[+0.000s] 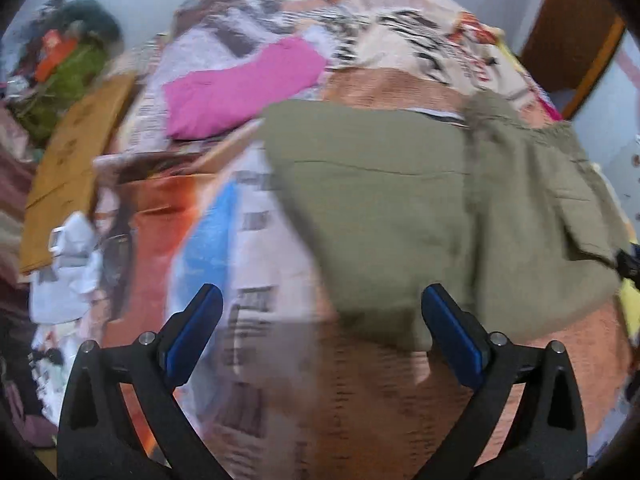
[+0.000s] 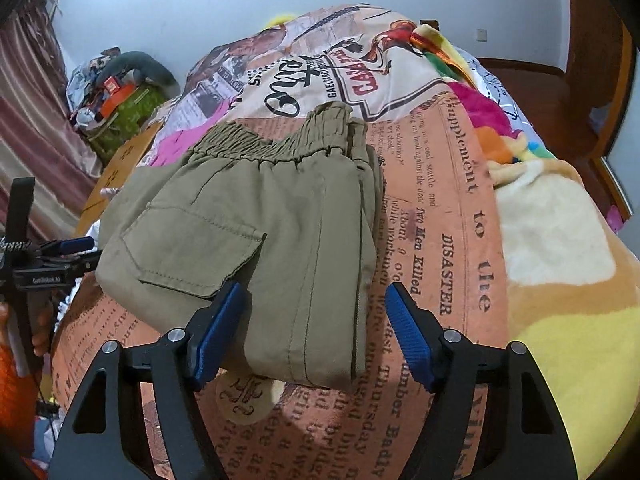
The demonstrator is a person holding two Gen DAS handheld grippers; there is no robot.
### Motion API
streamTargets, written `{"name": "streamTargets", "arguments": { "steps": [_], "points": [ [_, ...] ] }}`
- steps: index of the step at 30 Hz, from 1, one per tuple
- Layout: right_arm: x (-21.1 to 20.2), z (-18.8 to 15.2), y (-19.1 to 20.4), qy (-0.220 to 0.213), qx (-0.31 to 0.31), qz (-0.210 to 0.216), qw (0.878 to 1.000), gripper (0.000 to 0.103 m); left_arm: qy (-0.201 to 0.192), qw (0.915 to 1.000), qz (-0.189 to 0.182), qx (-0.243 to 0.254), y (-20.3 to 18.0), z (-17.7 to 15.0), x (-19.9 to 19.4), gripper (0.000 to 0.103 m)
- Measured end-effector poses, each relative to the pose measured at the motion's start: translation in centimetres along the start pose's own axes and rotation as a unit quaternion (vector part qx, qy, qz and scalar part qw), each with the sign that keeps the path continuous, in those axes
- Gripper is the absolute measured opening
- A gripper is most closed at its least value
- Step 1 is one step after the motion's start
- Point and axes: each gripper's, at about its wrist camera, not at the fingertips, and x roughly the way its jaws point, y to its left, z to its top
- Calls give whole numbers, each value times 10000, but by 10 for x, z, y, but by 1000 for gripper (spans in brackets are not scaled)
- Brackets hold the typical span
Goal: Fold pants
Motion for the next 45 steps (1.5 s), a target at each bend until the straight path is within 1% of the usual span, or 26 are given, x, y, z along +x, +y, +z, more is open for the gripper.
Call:
{"name": "streamTargets", "arguments": {
  "steps": [1, 3, 6, 8, 9, 10, 14, 17, 19, 23, 25, 27, 29, 32, 34, 38, 42, 45],
  "points": [
    [0, 0, 1, 0, -19, -3, 10000, 68, -11, 10000, 32, -39, 5, -3, 0, 102],
    [-2, -1, 1, 7, -39, -22, 10000, 68, 34, 9999, -32, -144, 17, -8, -1, 102],
    [-2, 0, 1, 35, -53, -40, 10000, 68, 20, 9998, 23, -208, 26, -13, -6, 102],
    [-4, 2, 2, 56, -96, -66, 9999, 68, -58, 9995, 246, -213, 28, -12, -11, 102],
    [-5, 3, 3, 53, -132, -85, 9999, 68, -106, 9993, 293, -209, 27, -10, -14, 102],
    [-7, 5, 4, 51, -180, -106, 9998, 68, -156, 9993, 273, -218, 28, -8, -17, 102],
    [-17, 15, 8, -84, -335, -147, 9993, 68, -393, 9986, -34, -344, 26, 10, -34, 102],
    [-23, 25, 8, -254, -374, -112, 9989, 68, -596, 9977, -194, -258, 11, 31, -42, 102],
    [-26, 36, 7, -400, -418, -148, 9982, 68, -703, 9970, -306, -120, -5, 46, -45, 102],
    [-25, 53, 3, -559, -460, -97, 9973, 68, -834, 9949, -485, 288, -43, 70, -44, 102],
    [-18, 62, 2, -536, -546, -122, 9970, 68, -861, 9939, -499, 469, -61, 82, -38, 101],
    [-10, 68, -1, -434, -602, -88, 9972, 68, -836, 9932, -570, 570, -76, 92, -31, 94],
    [1, 73, -4, -331, -598, -28, 9977, 67, -697, 9934, -675, 612, -87, 102, -20, 80],
    [18, 81, -10, -142, -616, 58, 9980, 56, -448, 9939, -814, 598, -99, 112, -2, 70],
    [29, 86, -13, -26, -608, 80, 9981, 46, -333, 9938, -871, 607, -104, 114, 7, 67],
    [47, 91, -18, 156, -657, 153, 9976, 37, -193, 9939, -793, 747, -113, 112, 24, 67],
    [55, 89, -14, 234, -955, 67, 9951, 28, -121, 9943, -683, 806, -115, 108, 37, 67],
    [57, 86, -13, 248, -1144, 4, 9931, 27, -159, 9948, -635, 785, -112, 105, 42, 68]
  ]
}}
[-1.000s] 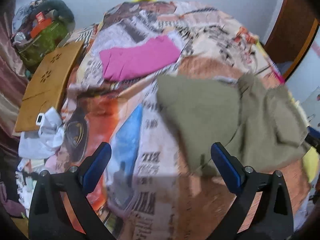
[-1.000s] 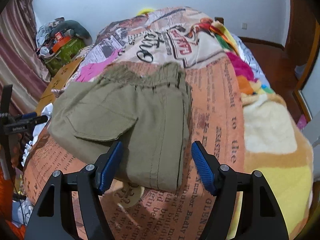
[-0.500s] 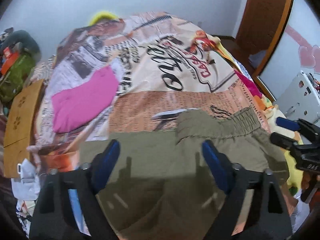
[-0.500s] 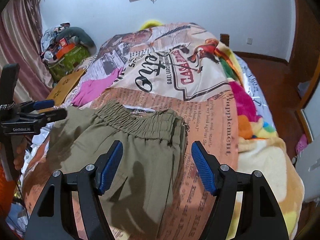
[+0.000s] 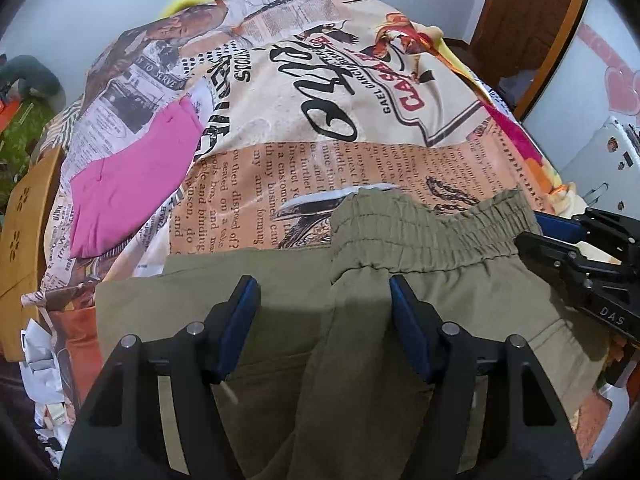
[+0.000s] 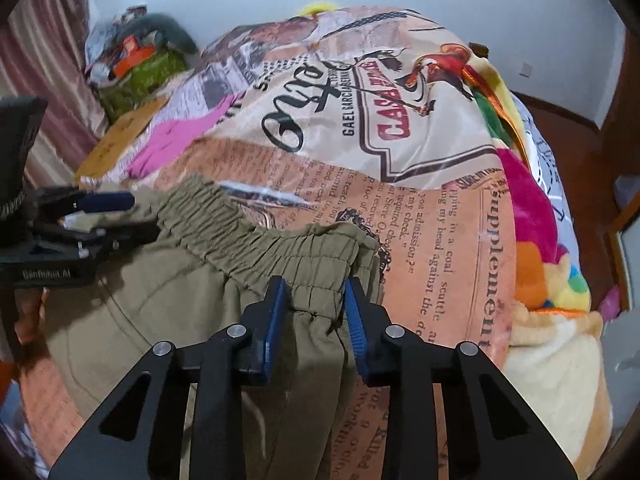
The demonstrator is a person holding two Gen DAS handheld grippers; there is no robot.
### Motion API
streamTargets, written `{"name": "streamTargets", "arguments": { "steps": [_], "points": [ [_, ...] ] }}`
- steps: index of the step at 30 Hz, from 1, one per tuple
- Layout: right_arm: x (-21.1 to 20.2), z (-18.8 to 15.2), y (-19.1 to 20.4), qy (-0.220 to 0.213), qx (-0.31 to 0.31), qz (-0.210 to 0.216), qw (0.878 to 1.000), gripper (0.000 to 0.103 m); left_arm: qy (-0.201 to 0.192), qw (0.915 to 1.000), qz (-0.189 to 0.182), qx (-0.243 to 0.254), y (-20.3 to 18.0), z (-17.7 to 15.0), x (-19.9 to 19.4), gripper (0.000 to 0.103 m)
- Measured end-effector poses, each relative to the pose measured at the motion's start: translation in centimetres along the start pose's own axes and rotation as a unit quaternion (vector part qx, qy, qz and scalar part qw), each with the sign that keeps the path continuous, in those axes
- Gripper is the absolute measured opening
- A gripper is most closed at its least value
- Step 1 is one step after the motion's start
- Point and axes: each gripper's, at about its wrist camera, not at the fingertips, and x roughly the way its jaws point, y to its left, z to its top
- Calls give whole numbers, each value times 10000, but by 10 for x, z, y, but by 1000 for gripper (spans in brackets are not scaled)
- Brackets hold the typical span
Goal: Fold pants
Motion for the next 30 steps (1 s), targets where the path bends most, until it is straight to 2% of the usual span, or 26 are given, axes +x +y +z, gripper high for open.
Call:
{"name": "streamTargets", "arguments": {
  "steps": [11, 20, 23, 25, 30],
  "points": [
    [-5, -1, -3, 47, 169, 20, 9998, 26, -93, 9994, 276, 173, -3, -3, -7, 74],
    [-55, 3, 0, -438, 437, -8, 9981, 26, -747, 9962, 457, 38, 8, -2, -67, 74],
    [-69, 2, 5, -603, 409, -11, 9973, 36, -871, 9952, 429, -156, 23, -3, -84, 76],
    [-76, 0, 8, -721, 424, -25, 9965, 49, -951, 9941, 440, -296, 33, -6, -94, 80],
    [-80, -8, 9, -767, 572, -30, 9954, 60, -952, 9930, 576, -405, 56, -23, -103, 87]
  ]
}}
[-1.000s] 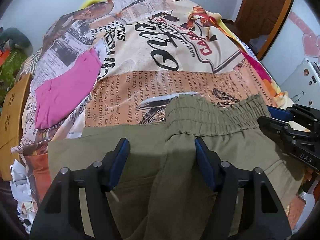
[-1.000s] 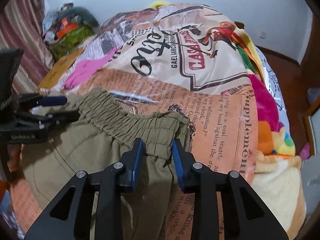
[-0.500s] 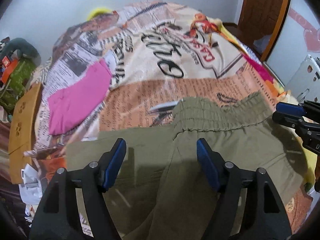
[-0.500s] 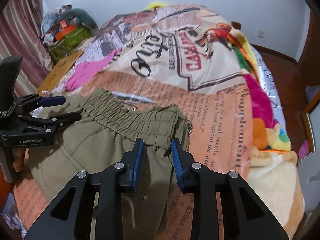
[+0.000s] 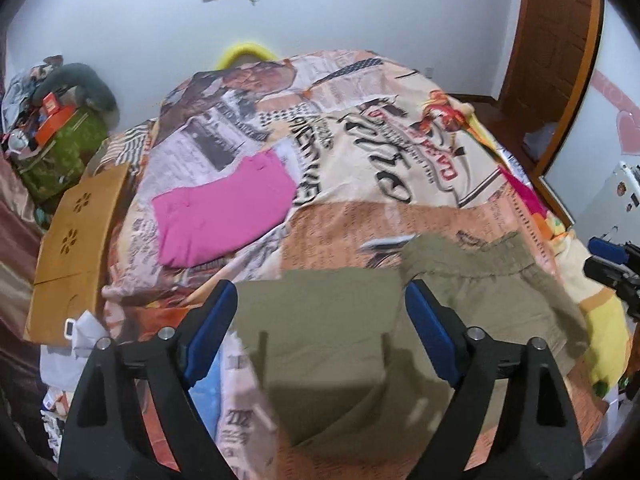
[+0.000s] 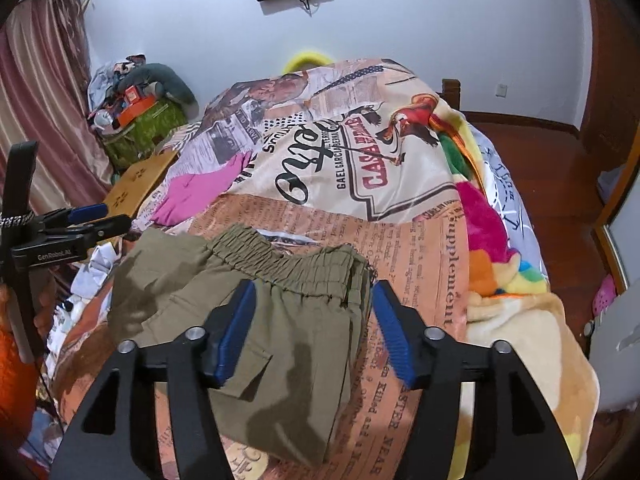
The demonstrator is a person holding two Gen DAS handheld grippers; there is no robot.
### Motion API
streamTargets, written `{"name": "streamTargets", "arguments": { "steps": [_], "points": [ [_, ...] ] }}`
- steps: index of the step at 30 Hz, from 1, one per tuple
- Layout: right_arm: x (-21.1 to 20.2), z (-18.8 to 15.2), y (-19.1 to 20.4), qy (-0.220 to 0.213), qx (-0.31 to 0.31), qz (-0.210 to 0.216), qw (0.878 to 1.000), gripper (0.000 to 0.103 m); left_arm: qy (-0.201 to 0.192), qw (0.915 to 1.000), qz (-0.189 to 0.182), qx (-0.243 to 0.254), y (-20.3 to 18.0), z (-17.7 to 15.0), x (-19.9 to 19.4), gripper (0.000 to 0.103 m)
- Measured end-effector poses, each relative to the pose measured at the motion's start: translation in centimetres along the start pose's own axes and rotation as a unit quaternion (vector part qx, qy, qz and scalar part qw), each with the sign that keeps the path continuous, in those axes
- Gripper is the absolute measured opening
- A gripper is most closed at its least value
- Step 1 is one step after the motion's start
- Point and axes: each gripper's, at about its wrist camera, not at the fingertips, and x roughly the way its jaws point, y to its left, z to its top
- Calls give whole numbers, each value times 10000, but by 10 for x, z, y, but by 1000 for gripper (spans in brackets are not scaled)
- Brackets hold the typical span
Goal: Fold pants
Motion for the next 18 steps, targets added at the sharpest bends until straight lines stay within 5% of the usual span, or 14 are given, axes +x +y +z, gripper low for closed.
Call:
{"name": "streamTargets", "arguments": {
  "steps": [13, 18],
  "points": [
    [38, -42, -15, 837, 599, 172, 9945, 60, 1281, 9881, -189, -826, 45, -60, 60, 88],
    [52, -41, -23, 929, 714, 241, 9928, 62, 1382, 9833, -441, -1094, 44, -62, 74, 88]
  ]
}}
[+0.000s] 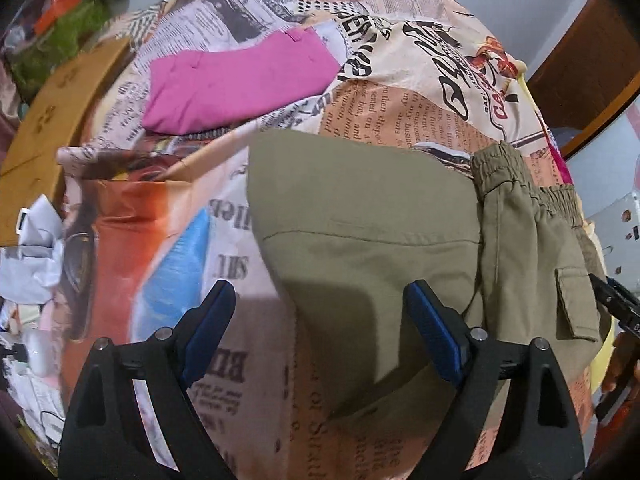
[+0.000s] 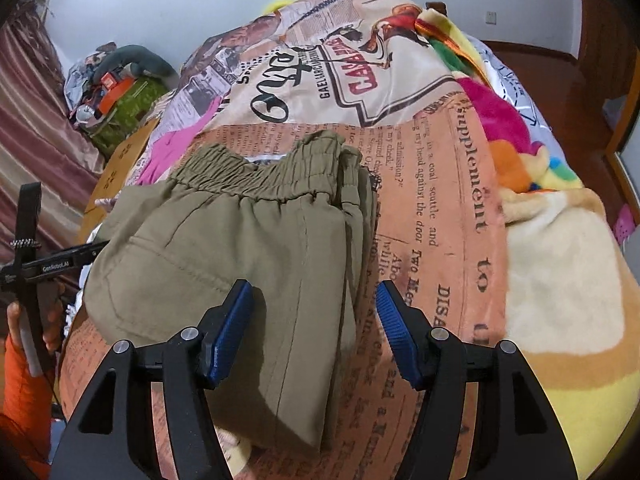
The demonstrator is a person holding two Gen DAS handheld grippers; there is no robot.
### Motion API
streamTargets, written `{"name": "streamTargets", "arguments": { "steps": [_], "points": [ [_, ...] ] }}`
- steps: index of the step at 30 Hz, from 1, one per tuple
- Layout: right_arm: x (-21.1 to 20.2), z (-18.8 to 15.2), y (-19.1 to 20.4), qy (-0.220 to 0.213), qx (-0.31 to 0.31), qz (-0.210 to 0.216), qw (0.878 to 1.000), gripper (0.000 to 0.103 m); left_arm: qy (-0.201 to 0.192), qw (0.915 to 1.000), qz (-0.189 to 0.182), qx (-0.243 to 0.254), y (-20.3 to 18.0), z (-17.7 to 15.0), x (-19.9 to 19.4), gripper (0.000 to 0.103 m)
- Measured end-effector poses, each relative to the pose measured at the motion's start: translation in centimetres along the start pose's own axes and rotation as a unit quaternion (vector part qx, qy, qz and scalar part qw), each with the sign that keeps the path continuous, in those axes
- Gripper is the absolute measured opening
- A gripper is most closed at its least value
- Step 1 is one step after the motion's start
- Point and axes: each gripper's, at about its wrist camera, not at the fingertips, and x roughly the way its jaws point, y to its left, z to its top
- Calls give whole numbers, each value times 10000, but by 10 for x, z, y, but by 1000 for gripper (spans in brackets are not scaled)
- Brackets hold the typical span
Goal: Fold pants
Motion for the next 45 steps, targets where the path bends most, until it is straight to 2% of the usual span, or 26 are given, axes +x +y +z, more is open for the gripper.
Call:
{"name": "streamTargets", "arguments": {
  "steps": [5, 11, 17, 22, 25, 27, 29, 32, 34, 35, 37, 40, 45],
  "points": [
    [12, 8, -12, 135, 61, 161, 9998, 72, 40, 10000, -27, 66, -5, 11, 7, 89],
    [24, 20, -29, 377, 358, 511, 9973, 73, 168, 9994, -279, 61, -6, 25, 16, 89],
    [37, 31, -40, 506, 537, 799, 9941, 73, 190, 9990, -352, 185, -14, 37, 24, 89],
    [49, 39, -41, 632, 423, 983, 9922, 75, 224, 9980, -495, 310, -20, 43, 34, 89],
    [52, 40, -42, 605, 451, 1060, 9915, 68, 250, 9969, -699, 270, -22, 45, 37, 80],
    [51, 40, -40, 560, 390, 1040, 9922, 61, 199, 9964, -748, 356, -27, 46, 36, 69],
    [50, 40, -40, 511, 397, 1041, 9925, 55, 146, 9957, -798, 448, -32, 46, 33, 50],
    [45, 39, -37, 396, 326, 972, 9939, 40, -2, 9964, -543, 650, -43, 47, 28, 34],
    [40, 41, -30, 246, 186, 817, 9962, 26, -104, 9963, -307, 797, -50, 46, 25, 24],
    [37, 42, -27, 166, 105, 730, 9971, 22, -158, 9961, -203, 842, -53, 46, 23, 19],
    [32, 44, -20, 33, -29, 625, 9980, 16, -210, 9957, -152, 886, -54, 46, 19, 13],
    [22, 45, -9, -150, -312, 462, 9983, 13, -375, 9949, -123, 926, -55, 46, 6, 8],
    [1, 48, 13, -521, -692, 399, 9954, 11, -566, 9941, -196, 902, -55, 45, -17, 7]
  ]
}}
